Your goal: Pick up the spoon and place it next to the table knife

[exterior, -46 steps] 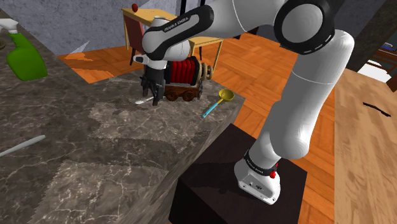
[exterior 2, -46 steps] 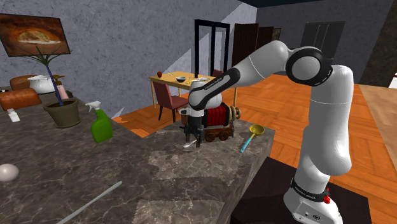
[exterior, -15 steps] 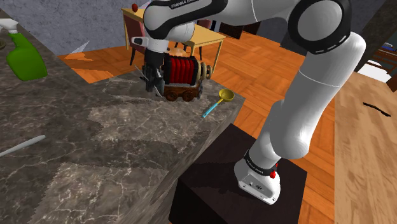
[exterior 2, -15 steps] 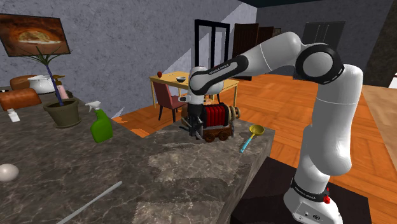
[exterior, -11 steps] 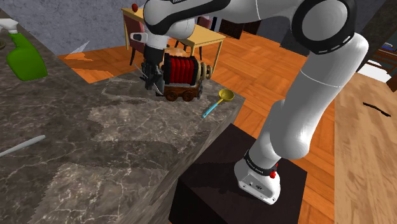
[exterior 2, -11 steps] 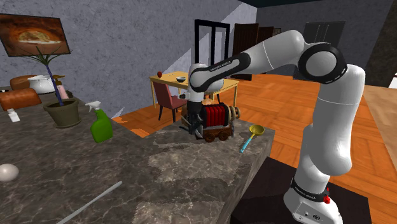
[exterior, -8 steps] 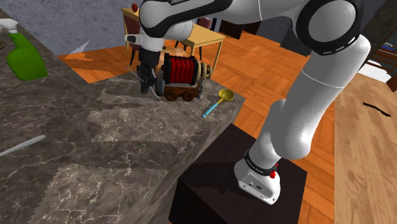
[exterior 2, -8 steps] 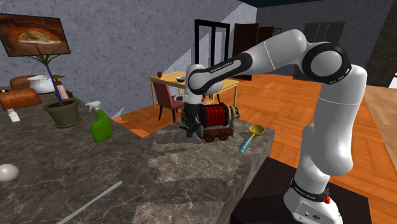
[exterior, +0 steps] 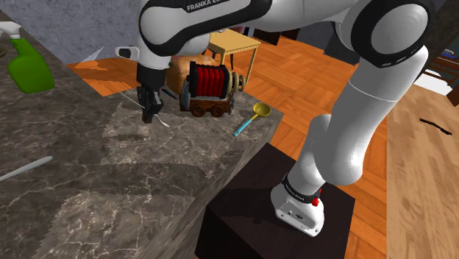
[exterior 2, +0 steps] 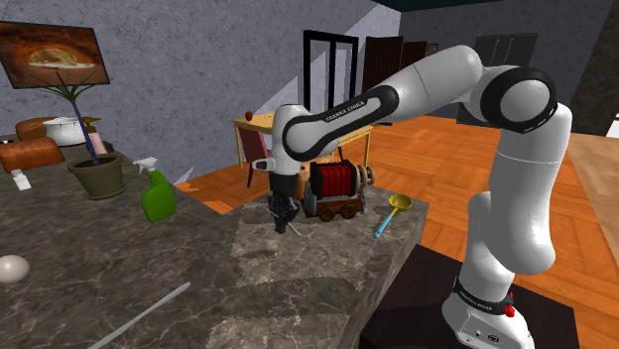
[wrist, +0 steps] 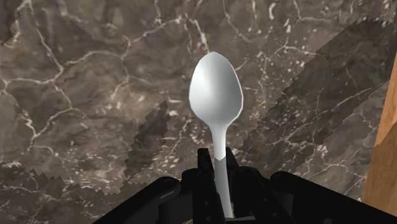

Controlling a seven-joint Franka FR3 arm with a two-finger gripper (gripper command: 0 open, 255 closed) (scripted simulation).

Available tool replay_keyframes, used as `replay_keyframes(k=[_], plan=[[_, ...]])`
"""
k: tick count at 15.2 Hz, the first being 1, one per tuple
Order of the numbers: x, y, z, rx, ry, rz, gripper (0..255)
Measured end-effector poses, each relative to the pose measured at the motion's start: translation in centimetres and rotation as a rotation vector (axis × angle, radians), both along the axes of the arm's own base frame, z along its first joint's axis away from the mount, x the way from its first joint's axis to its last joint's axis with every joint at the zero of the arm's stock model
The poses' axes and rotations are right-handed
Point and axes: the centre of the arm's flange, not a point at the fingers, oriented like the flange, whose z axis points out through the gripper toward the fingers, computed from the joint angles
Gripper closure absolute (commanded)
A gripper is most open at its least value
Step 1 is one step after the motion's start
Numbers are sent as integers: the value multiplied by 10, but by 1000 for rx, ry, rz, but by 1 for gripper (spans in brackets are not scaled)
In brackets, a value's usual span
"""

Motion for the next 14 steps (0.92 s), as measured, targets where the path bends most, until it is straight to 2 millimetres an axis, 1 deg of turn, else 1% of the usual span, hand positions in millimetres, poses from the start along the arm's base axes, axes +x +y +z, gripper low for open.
replay_keyframes(k=[1, 5, 6, 8, 11, 12, 14], plan=[[-5, 13, 3, 0, 0, 0, 255], [-22, 62, -3, 0, 0, 0, 255], [-26, 72, -3, -1, 0, 0, 255], [-33, 101, -2, 0, 0, 0, 255], [-45, 140, 0, 0, 0, 0, 255], [-49, 149, -1, -1, 0, 0, 255], [-58, 176, 2, 0, 0, 0, 255]])
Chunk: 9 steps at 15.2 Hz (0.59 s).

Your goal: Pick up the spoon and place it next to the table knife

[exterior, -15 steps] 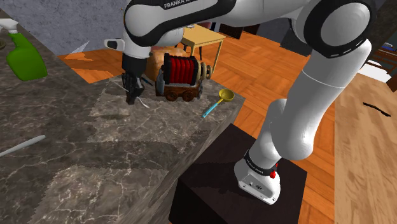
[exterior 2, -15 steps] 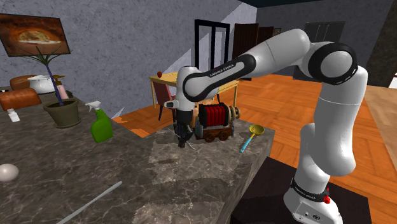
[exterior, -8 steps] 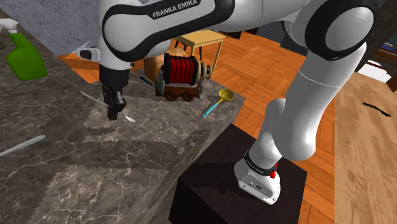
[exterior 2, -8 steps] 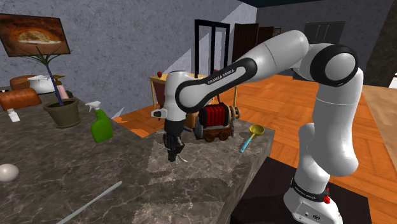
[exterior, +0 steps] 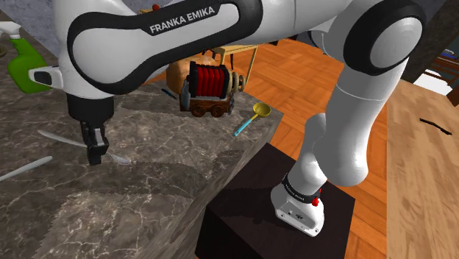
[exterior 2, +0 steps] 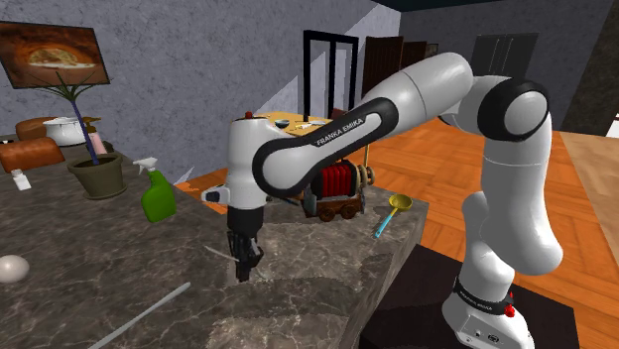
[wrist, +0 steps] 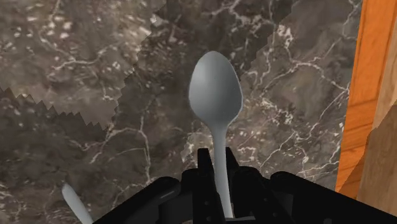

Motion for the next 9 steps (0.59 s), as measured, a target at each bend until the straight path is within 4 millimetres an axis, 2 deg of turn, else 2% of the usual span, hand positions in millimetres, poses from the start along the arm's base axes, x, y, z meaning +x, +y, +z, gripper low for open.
replay_keyframes(k=[9], plan=[[-39, 111, -4, 1, -1, 0, 255]])
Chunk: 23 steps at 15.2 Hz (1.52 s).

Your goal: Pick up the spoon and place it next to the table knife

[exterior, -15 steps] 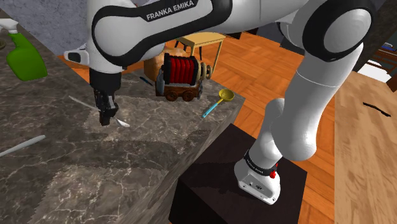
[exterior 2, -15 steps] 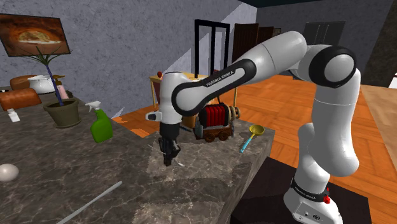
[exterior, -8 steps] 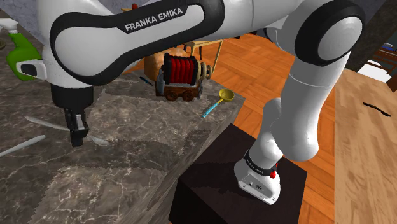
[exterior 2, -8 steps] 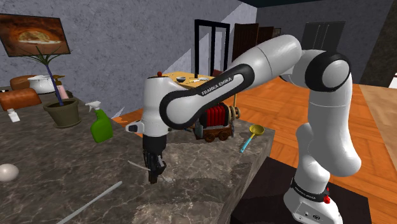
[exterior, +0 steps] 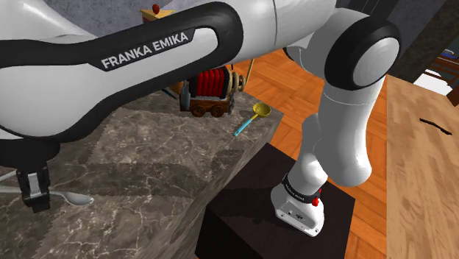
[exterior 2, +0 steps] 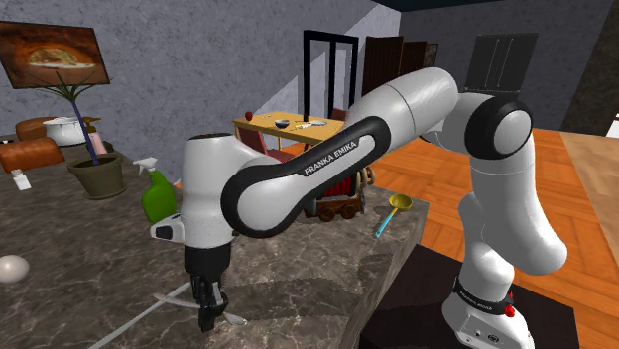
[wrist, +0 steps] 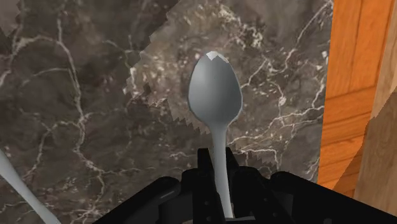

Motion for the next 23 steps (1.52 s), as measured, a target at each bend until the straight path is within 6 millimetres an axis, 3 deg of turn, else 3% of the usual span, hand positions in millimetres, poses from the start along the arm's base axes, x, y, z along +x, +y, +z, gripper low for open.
replay_keyframes(k=[2, 4, 12, 23], plan=[[-7, 24, 4, 0, 0, 0, 255], [-12, 37, -5, -1, 1, -1, 255], [-11, 39, -45, 0, 1, -2, 255], [-12, 41, -74, 4, -2, -1, 255]])
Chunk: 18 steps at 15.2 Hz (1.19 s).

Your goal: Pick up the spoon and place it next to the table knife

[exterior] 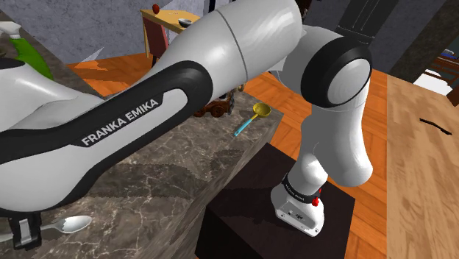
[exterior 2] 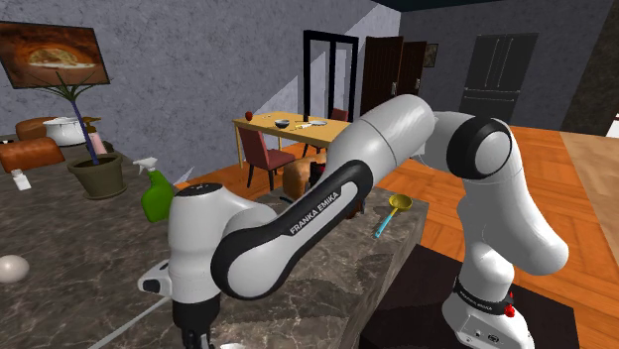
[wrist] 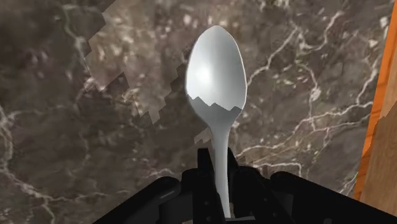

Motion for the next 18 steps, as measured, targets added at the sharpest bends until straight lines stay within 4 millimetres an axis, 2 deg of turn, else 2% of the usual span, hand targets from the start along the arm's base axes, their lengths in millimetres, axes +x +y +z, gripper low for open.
replay_keyframes(k=[1, 7, 12, 18], plan=[[0, 0, -1, -1, 1, 0, 0], [0, -1, -3, -5, 3, 0, 0], [4, -13, 42, -4, 2, -1, 0], [4, -13, 46, -5, 3, 0, 0]])
